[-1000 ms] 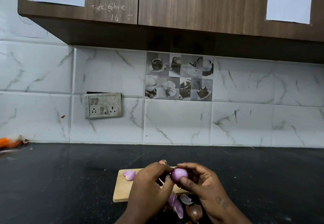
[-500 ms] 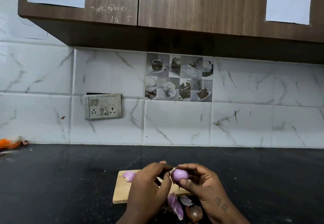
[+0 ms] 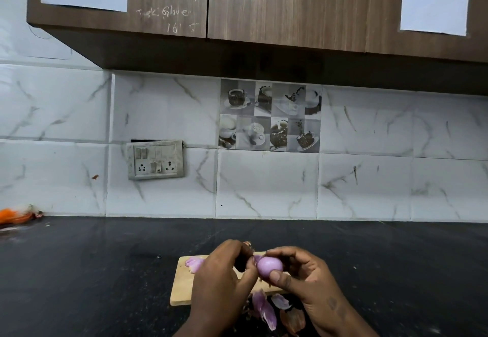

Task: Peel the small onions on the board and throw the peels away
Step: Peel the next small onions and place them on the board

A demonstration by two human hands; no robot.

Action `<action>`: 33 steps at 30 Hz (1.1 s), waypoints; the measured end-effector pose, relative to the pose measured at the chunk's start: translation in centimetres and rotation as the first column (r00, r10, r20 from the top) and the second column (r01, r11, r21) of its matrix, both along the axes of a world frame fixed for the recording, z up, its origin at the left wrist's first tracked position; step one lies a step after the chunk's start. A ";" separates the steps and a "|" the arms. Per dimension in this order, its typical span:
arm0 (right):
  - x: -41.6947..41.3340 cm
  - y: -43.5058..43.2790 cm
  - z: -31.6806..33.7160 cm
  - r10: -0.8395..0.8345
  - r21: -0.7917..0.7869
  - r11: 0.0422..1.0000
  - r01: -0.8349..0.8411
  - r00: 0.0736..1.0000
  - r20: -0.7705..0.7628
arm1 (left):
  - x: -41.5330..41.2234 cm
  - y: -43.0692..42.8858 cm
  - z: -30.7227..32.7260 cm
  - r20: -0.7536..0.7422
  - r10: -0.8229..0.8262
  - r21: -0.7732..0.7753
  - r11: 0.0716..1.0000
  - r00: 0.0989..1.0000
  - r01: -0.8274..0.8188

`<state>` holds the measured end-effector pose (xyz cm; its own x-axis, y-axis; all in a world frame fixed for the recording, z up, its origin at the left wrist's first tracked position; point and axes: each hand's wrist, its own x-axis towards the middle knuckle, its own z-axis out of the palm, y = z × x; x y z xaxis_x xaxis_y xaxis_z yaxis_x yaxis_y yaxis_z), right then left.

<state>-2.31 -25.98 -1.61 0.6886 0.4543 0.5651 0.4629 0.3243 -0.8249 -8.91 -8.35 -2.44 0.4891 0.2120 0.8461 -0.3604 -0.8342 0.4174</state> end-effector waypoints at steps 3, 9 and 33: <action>-0.5 0.1 0.1 0.144 0.051 0.989 -0.139 0.985 -0.099 | 0.2 0.3 0.1 -0.044 0.066 -0.085 0.994 0.997 -0.070; -0.3 -0.3 0.4 0.236 0.250 0.953 -0.172 0.938 -0.255 | 0.4 0.8 -0.1 -0.162 0.113 -0.066 0.990 0.980 -0.125; -0.2 0.0 0.0 0.018 0.027 1.000 -0.015 0.995 -0.100 | 0.1 0.2 -0.1 -0.059 -0.024 0.049 0.998 0.998 0.027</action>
